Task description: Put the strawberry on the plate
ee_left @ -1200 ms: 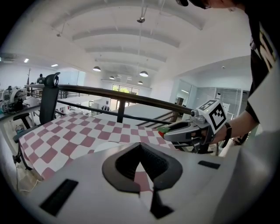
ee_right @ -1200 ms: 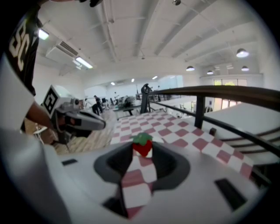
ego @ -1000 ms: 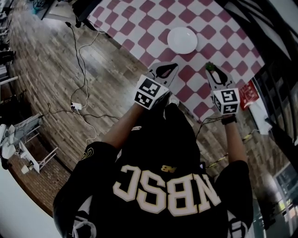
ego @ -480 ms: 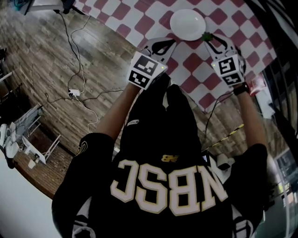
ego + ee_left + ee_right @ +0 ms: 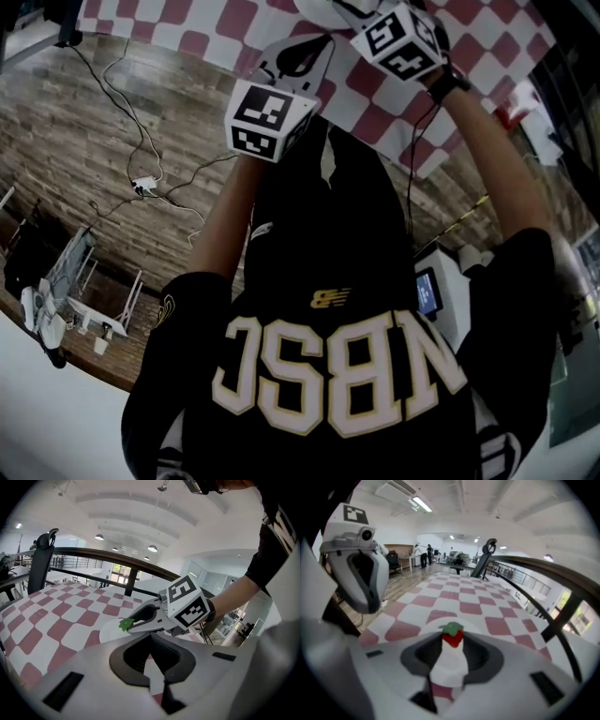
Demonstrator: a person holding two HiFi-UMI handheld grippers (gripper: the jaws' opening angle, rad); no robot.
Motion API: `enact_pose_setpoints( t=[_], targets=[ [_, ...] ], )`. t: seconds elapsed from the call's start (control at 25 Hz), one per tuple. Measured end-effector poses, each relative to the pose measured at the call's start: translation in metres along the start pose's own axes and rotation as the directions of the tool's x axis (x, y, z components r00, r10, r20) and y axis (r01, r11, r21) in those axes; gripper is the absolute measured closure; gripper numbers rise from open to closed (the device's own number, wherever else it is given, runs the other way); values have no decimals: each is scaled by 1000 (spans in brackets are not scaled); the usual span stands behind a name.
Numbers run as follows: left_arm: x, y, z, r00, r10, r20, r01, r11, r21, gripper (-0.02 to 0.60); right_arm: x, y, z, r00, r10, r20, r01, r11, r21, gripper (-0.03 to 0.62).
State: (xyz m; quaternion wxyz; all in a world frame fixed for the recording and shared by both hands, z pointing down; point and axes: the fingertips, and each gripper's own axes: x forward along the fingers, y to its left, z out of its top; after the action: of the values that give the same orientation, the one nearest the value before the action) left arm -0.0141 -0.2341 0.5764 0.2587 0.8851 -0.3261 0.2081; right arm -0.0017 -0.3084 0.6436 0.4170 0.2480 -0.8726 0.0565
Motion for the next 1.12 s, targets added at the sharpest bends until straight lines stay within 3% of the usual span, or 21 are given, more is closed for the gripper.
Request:
enact_pose_setpoints(
  t=[0.48, 1.12],
  targets=[
    [11, -19, -8, 999, -46, -24, 46, 999, -1, 566, 14, -11, -18, 998, -39, -54, 40, 999, 22, 450],
    [2, -10, -9, 1000, -13, -20, 13, 1000, -17, 566, 5, -16, -7, 998, -55, -43, 56, 998, 19, 433]
  ],
)
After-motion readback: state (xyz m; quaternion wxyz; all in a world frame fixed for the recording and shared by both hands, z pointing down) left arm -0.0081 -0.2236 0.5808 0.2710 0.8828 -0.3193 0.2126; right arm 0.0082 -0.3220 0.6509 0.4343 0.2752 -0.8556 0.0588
